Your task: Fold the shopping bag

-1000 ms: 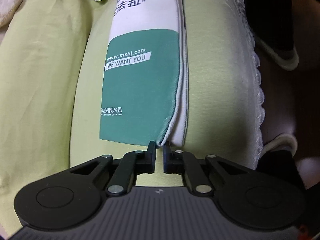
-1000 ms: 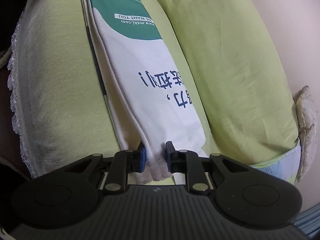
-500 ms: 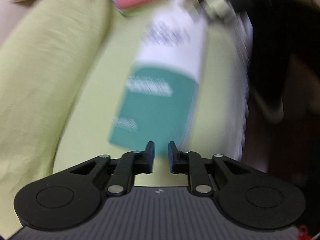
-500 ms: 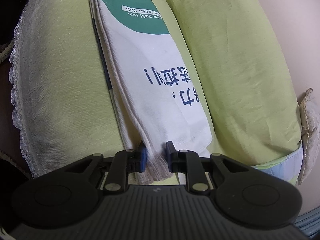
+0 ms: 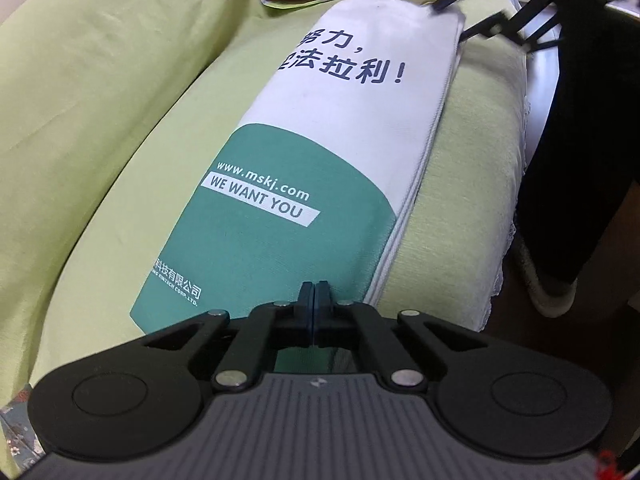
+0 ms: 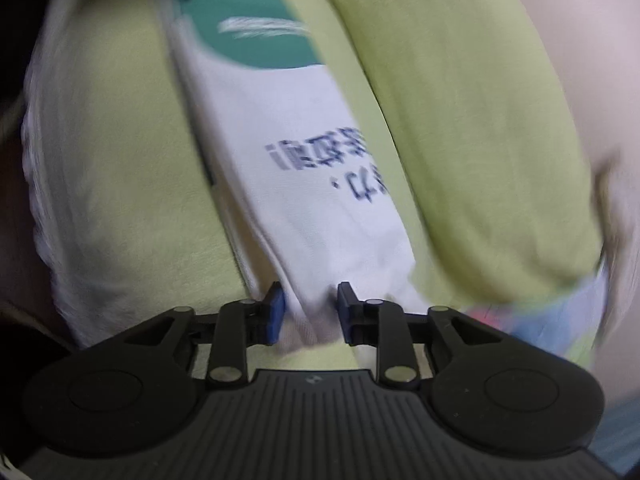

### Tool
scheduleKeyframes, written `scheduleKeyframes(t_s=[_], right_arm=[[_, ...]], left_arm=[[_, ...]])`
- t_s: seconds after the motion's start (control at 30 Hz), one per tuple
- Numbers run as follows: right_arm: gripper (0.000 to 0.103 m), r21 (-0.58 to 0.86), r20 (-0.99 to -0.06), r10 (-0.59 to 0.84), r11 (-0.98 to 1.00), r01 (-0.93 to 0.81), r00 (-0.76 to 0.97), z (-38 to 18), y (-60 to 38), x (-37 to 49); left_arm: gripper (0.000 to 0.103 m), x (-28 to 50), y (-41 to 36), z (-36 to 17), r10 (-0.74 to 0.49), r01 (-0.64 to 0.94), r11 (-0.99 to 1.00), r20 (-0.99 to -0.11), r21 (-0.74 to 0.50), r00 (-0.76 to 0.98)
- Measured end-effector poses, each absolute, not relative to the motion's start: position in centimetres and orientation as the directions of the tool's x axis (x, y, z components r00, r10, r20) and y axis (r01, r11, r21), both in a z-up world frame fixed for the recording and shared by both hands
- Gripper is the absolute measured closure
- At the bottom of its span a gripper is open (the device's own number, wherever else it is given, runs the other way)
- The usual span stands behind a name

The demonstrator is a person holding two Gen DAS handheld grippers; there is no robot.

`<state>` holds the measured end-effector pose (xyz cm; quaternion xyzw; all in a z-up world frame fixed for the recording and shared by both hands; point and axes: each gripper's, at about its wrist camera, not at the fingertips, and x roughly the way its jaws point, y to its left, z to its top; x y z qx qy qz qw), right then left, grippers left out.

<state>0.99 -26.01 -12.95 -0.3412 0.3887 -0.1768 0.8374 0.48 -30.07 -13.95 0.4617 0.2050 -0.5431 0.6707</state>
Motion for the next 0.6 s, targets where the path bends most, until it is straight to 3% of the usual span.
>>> scheduleKeyframes(t_s=[0.2,0.3,0.43,0.6], right_arm=[[0.079,-0.308,-0.539,-0.406,0.911,0.276,0.738,-5.7,-28.1,0.2],[0.079,-0.132,-0.502,-0.359,0.931,0.341,0.787,-5.6,-29.8,1.9],[0.079,-0.084,-0.629,-0.389,0.895,0.438,0.674,-11.2,-31.8,3.7],[0.078,-0.03,-0.622,-0.409,0.864,0.502,0.668,-13.4,-31.6,1.6]], left_arm=[[0.103,0.3,-29.9,-14.2,-0.544,0.914,-0.019,-0.772,0.405,0.33],[0.103,0.3,-30.0,-14.1,-0.542,0.917,-0.007,-0.772,0.399,0.332],[0.103,1.0,-30.4,-13.0,-0.533,0.938,0.056,-0.784,0.343,0.318],[0.103,3.8,-33.0,-9.1,-0.659,0.959,0.228,-0.699,0.169,0.279]])
